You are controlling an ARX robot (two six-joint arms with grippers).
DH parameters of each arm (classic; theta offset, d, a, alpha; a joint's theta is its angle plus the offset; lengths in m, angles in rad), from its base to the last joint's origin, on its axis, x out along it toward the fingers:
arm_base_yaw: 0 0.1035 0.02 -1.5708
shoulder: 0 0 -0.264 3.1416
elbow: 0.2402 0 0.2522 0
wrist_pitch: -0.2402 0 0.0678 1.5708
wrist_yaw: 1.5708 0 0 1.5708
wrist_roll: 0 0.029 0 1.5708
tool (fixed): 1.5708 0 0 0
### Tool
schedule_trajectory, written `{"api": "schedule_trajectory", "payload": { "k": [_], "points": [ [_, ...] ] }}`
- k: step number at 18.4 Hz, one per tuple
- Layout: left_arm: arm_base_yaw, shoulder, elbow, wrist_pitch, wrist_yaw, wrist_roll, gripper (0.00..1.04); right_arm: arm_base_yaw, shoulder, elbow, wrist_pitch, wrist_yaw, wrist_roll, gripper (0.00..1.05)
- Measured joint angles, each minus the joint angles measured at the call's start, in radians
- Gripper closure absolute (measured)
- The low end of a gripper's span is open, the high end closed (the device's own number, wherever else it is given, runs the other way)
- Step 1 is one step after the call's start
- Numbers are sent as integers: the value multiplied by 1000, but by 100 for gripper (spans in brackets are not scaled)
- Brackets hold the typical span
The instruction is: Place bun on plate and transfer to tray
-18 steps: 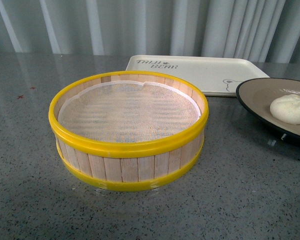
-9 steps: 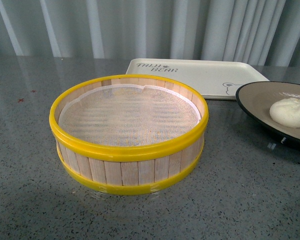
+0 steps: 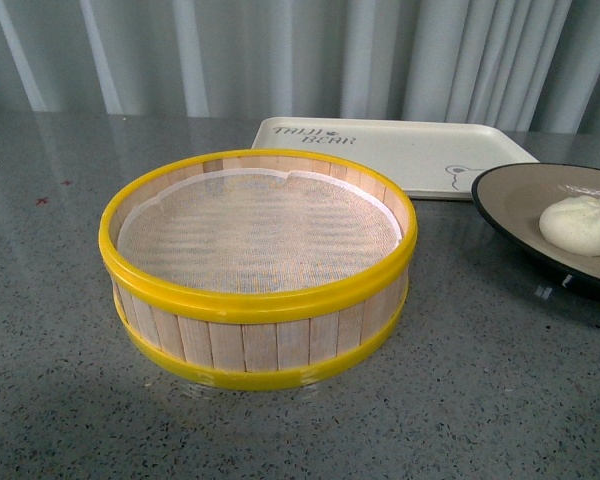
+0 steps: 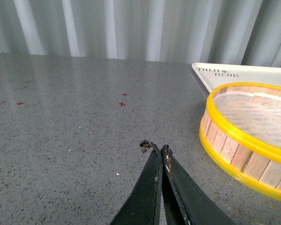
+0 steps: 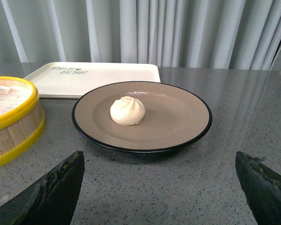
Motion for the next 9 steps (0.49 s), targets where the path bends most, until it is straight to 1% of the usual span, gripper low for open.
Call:
{"api": "schedule_trajectory", "payload": {
  "k": [6, 7, 9],
  "points": [
    [0, -32, 0, -32, 0, 0, 101, 0, 0, 0, 0, 0, 0, 9],
    [0, -286, 0, -292, 0, 0, 7, 0, 0, 0, 0, 0, 0, 9],
    [0, -286, 0, -292, 0, 0, 7, 0, 0, 0, 0, 0, 0, 9]
  ]
}}
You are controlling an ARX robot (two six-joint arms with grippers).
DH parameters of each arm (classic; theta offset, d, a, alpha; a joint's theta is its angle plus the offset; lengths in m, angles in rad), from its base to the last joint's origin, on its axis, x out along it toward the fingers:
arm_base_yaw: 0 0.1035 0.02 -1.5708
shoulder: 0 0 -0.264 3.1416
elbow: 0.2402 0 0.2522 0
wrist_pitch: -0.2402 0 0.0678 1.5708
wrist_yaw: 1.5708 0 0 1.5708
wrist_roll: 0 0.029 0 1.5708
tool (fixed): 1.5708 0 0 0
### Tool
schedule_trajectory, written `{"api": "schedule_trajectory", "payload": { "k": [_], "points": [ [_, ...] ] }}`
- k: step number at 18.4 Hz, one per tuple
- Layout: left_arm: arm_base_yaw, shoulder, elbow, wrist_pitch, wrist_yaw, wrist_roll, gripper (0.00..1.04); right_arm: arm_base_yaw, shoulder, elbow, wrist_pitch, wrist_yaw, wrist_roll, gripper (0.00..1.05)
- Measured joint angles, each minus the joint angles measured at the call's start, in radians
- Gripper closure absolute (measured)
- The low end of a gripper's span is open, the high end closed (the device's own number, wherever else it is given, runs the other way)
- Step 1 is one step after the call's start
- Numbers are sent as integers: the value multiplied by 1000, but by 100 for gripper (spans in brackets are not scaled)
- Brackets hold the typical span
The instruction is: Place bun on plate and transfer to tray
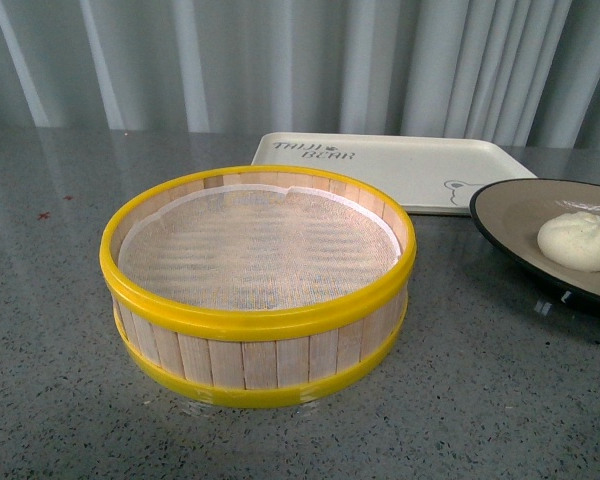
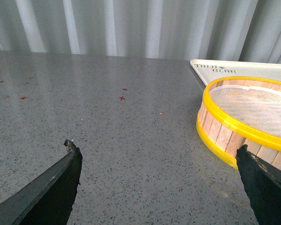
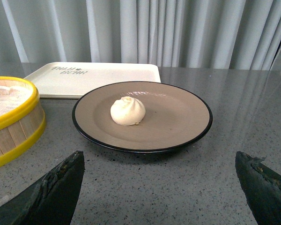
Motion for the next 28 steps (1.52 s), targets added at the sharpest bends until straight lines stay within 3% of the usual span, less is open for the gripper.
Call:
{"api": "schedule_trajectory", "payload": {
  "k": [9, 14, 19, 22, 24, 26, 28],
  "points": [
    [0, 0, 0, 0, 0, 0, 7, 0, 0, 0, 0, 0, 1, 9],
    [0, 0, 0, 0, 0, 0, 7, 6, 121, 83, -161, 18, 116, 9],
    [0, 0, 0, 0, 0, 0, 7, -30, 292, 196, -229, -121, 38, 9],
    [0, 0, 0, 0, -1, 0, 7, -189, 365, 315, -384, -341, -295, 9],
    [0, 0, 0, 0, 0, 0, 7, -303, 398, 347, -483, -446, -610, 9],
    [0, 0, 0, 0, 0, 0, 7, -374, 431, 341, -447, -472, -938, 9],
    [0, 0, 0, 0, 0, 0, 7, -392, 467, 293, -286, -565, -1315, 9]
  ]
}}
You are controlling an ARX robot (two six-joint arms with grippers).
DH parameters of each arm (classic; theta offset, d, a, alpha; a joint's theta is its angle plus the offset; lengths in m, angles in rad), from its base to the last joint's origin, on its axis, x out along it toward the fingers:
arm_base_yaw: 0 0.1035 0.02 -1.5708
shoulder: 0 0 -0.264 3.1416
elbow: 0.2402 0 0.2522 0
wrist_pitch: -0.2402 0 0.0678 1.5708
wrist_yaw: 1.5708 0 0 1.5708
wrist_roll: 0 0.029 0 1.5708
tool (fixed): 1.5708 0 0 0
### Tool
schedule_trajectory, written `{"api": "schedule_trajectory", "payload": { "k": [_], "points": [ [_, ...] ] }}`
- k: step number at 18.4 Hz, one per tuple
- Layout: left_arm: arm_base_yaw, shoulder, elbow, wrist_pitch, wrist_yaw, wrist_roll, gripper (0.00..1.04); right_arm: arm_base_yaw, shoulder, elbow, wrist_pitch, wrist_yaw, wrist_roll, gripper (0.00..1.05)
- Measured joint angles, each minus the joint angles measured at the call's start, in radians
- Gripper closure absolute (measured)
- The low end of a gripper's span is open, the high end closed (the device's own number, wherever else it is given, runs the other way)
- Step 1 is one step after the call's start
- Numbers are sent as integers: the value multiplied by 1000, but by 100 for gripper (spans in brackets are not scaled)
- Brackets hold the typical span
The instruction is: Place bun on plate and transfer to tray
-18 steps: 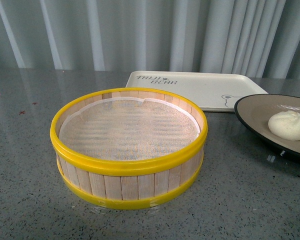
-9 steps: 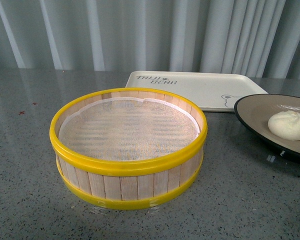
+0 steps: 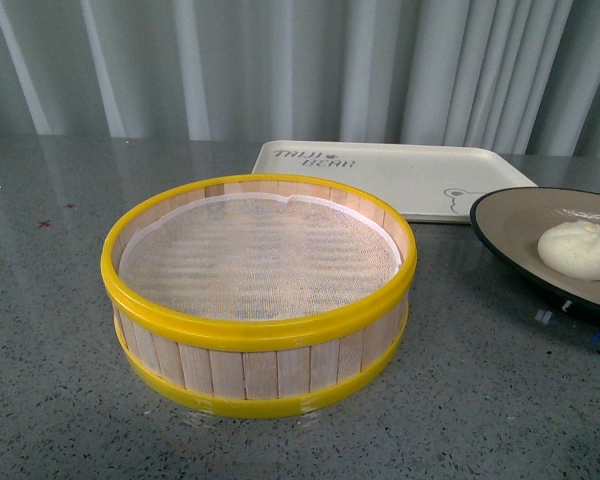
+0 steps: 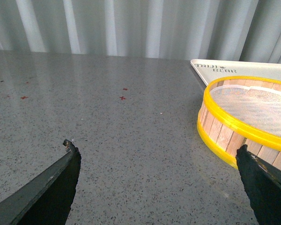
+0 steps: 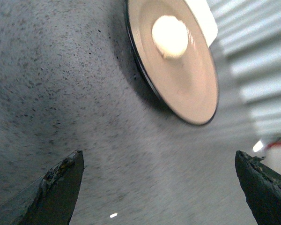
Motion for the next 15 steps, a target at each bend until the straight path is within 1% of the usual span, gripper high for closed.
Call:
{"api": "schedule_trajectory", "payload": {
  "k": [1, 2, 5, 8, 9, 12, 15],
  "points": [
    [0, 0, 0, 0, 0, 0, 7, 37, 71, -34, 144, 17, -204, 9],
    [0, 0, 0, 0, 0, 0, 7, 74, 145, -54, 254, 31, -296, 9],
    [0, 0, 0, 0, 0, 0, 7, 180, 391, -92, 518, 100, -427, 9],
    [0, 0, 0, 0, 0, 0, 7, 255, 558, -90, 711, 142, -446, 9],
    [0, 0, 0, 0, 0, 0, 7, 272, 602, -84, 750, 158, -445, 9],
    [0, 0, 0, 0, 0, 0, 7, 290, 690, -58, 841, 187, -431, 9],
    [0, 0, 0, 0, 0, 0, 7, 296, 750, -27, 903, 217, -372, 9]
  ]
}}
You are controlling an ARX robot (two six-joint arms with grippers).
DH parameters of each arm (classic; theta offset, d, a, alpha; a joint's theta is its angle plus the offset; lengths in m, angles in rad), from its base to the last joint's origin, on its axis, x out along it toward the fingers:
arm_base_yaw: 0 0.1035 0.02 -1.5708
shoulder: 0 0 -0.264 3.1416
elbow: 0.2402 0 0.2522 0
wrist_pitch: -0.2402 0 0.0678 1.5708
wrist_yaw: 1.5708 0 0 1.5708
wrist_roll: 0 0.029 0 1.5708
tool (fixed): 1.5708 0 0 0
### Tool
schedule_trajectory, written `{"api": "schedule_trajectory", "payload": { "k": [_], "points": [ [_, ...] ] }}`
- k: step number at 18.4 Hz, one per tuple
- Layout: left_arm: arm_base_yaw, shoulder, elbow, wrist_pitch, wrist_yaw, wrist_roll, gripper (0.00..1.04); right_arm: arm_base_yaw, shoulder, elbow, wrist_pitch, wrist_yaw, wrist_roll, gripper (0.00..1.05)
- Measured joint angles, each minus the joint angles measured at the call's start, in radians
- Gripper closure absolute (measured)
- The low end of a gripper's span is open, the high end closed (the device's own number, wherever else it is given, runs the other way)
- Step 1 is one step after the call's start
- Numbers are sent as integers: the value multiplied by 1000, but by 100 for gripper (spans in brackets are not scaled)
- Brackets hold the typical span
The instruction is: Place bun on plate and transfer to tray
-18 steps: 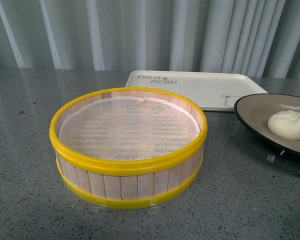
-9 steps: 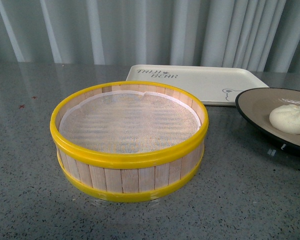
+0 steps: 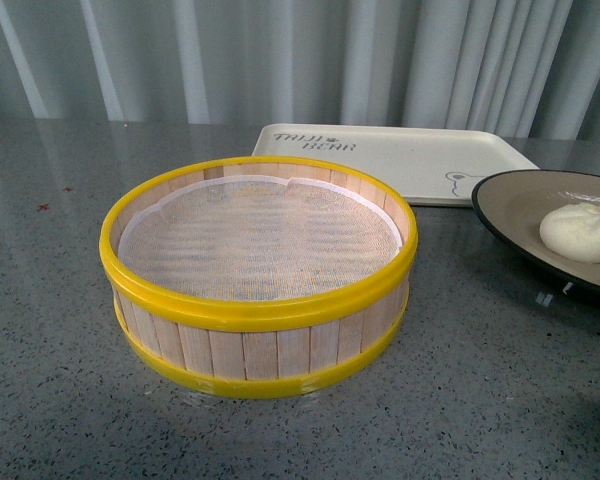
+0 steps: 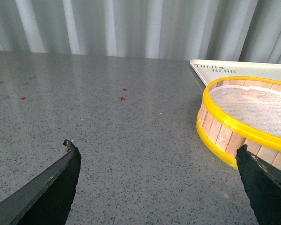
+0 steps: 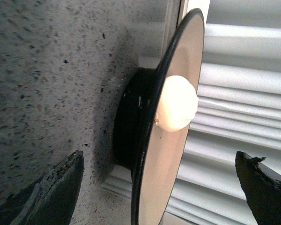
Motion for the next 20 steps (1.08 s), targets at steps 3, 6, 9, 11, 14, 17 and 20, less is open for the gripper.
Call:
{"api": "schedule_trajectory", "payload": {
  "k": [3, 6, 9, 11, 14, 17, 20],
  "points": [
    [0, 0, 0, 0, 0, 0, 7, 1, 48, 36, 30, 3, 63, 9],
    [0, 0, 0, 0, 0, 0, 7, 3, 80, 57, 56, -1, 101, 9],
    [0, 0, 0, 0, 0, 0, 7, 6, 121, 64, 94, -12, 115, 9],
    [0, 0, 0, 0, 0, 0, 7, 10, 141, 67, 102, -16, 127, 9],
    [0, 0, 0, 0, 0, 0, 7, 18, 164, 73, 113, -15, 142, 9],
    [0, 0, 0, 0, 0, 0, 7, 15, 192, 78, 127, -13, 158, 36],
    [0, 0, 0, 0, 0, 0, 7, 1, 193, 78, 125, -17, 161, 59]
  ]
}}
